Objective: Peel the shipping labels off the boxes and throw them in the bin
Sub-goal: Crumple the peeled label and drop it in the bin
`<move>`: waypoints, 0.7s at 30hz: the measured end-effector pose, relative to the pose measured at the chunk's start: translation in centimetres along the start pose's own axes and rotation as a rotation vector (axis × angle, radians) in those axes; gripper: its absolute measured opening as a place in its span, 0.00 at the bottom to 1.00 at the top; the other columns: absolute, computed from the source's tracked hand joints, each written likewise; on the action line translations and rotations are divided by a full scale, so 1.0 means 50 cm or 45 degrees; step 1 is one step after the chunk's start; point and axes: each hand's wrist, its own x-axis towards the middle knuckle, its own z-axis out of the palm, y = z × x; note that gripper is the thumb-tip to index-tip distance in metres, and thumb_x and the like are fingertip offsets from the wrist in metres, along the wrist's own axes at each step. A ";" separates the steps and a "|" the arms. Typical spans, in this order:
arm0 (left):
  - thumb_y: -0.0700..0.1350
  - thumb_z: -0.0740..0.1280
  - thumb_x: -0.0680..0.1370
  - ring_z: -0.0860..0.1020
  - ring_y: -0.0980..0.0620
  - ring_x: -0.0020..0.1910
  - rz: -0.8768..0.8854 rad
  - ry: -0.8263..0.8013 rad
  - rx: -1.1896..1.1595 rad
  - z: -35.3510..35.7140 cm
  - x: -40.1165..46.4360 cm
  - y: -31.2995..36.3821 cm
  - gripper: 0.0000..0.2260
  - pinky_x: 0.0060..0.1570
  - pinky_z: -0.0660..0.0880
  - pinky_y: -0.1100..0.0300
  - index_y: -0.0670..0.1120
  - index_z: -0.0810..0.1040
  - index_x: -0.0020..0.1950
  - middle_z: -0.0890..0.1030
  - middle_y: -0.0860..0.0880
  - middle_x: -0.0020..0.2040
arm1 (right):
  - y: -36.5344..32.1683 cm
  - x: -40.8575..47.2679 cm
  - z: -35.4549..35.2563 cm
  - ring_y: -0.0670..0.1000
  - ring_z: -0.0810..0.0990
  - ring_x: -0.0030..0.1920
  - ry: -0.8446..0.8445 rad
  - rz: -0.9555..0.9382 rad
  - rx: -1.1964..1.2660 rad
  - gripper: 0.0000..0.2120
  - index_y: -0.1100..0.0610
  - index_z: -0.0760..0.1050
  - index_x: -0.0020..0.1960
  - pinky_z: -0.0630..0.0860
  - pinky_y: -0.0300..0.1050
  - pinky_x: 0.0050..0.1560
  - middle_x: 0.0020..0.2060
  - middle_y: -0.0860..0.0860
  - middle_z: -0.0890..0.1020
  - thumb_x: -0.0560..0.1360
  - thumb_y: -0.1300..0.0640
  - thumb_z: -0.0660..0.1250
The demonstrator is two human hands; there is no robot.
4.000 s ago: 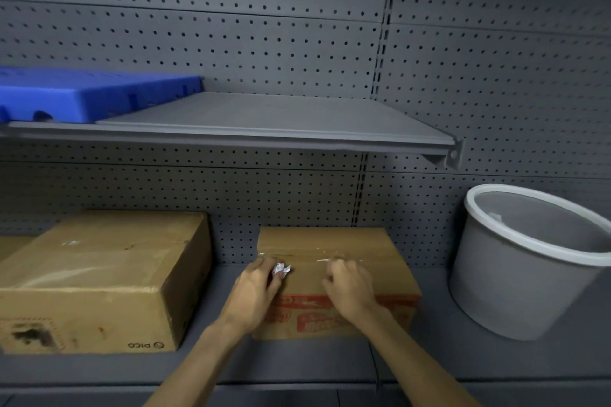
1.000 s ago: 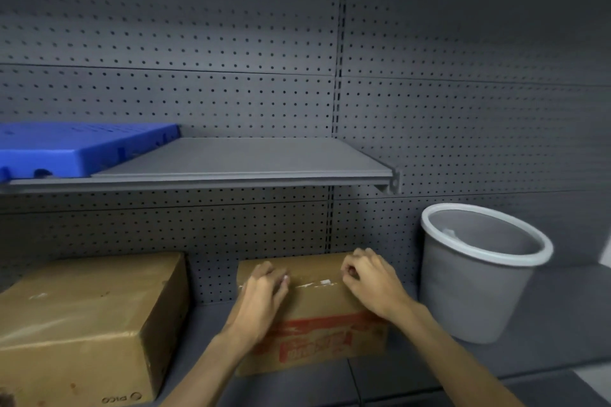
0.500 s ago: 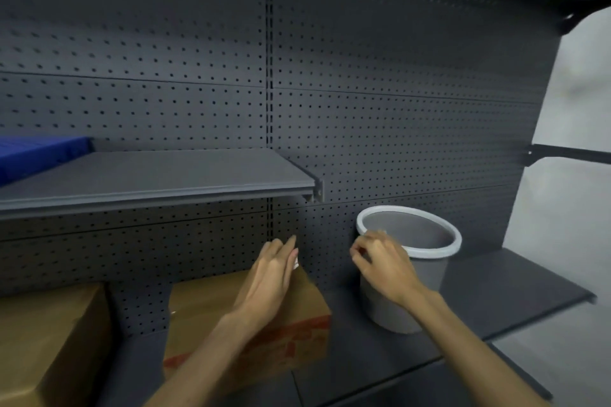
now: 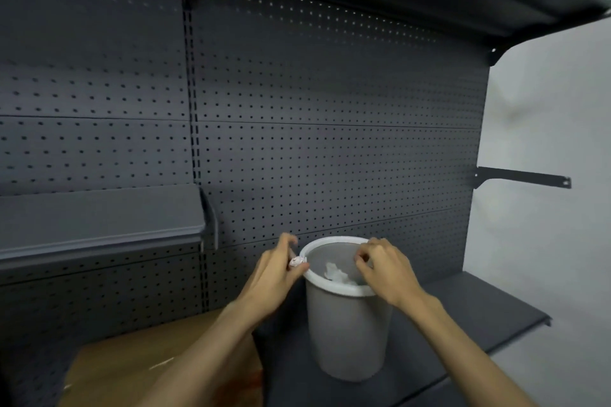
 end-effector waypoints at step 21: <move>0.39 0.61 0.80 0.76 0.45 0.38 -0.049 -0.030 0.560 0.204 0.212 0.025 0.13 0.37 0.71 0.55 0.45 0.71 0.34 0.75 0.46 0.39 | 0.214 0.135 0.053 0.51 0.75 0.46 -0.022 -0.081 0.076 0.10 0.56 0.80 0.49 0.72 0.43 0.45 0.46 0.50 0.79 0.79 0.56 0.60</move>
